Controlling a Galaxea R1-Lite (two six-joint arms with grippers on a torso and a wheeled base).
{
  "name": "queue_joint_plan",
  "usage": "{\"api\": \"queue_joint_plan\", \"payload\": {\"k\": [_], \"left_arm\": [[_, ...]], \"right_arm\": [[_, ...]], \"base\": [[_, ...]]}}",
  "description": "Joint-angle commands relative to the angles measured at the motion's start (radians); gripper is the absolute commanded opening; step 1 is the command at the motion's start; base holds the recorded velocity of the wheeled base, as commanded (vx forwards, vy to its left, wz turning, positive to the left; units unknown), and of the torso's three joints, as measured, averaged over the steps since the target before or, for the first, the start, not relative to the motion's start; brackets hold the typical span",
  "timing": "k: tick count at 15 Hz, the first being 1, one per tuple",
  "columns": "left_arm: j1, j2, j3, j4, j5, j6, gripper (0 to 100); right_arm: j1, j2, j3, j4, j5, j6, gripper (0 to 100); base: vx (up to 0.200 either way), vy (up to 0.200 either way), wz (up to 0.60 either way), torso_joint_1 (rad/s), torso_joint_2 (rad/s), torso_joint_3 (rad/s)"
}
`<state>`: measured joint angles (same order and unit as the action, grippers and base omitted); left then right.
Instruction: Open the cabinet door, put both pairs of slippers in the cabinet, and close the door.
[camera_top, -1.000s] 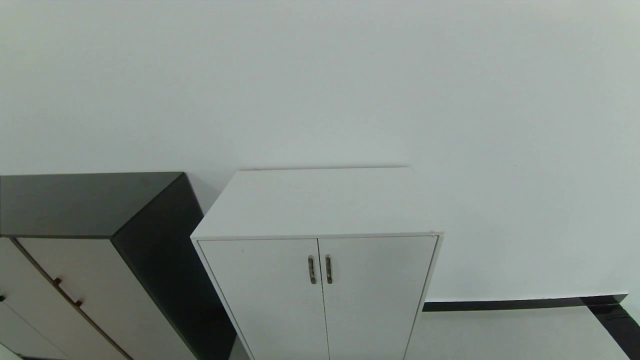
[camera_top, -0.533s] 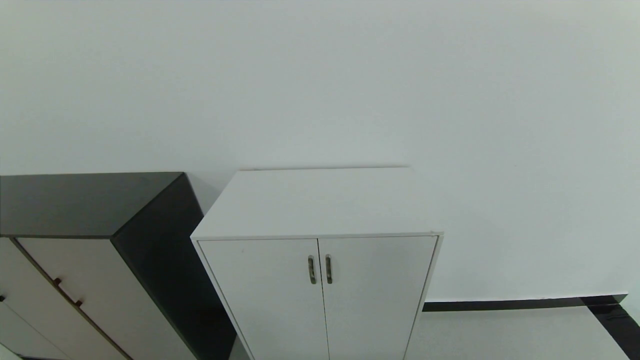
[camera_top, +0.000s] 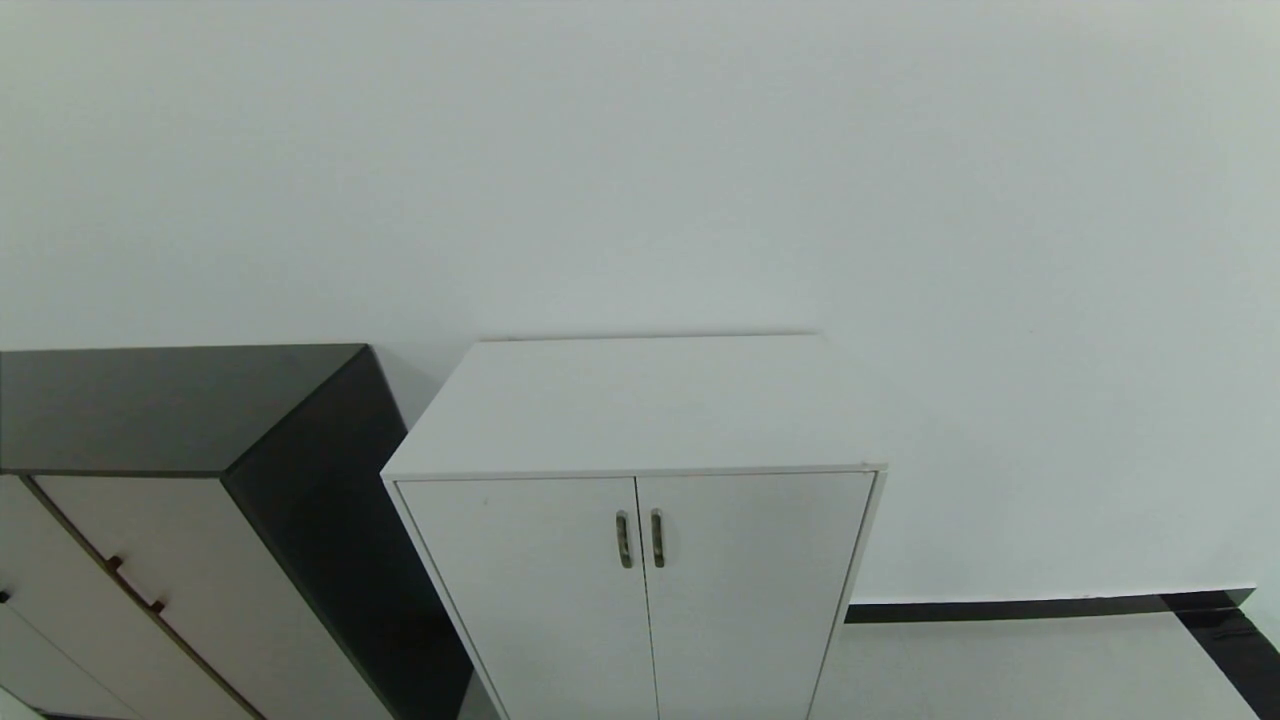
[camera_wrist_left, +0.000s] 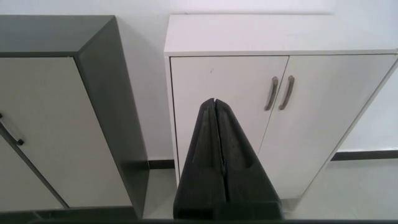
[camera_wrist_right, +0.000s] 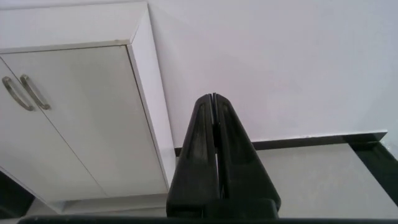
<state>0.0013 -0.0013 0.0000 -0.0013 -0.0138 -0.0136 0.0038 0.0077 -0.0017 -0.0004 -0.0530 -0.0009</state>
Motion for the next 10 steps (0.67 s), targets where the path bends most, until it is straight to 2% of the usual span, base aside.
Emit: {"api": "queue_joint_plan", "payload": {"k": [1, 10], "left_arm": [[0.0, 0.001, 0.0, 0.0, 0.0, 0.0, 0], [0.0, 0.001, 0.0, 0.0, 0.0, 0.0, 0]], "right_arm": [[-0.001, -0.008, 0.002, 0.0, 0.001, 0.001, 0], [0.001, -0.008, 0.002, -0.003, 0.007, 0.032, 0]], "base": [[0.0, 0.0, 0.0, 0.0, 0.0, 0.0], [0.0, 0.0, 0.0, 0.0, 0.0, 0.0]]}}
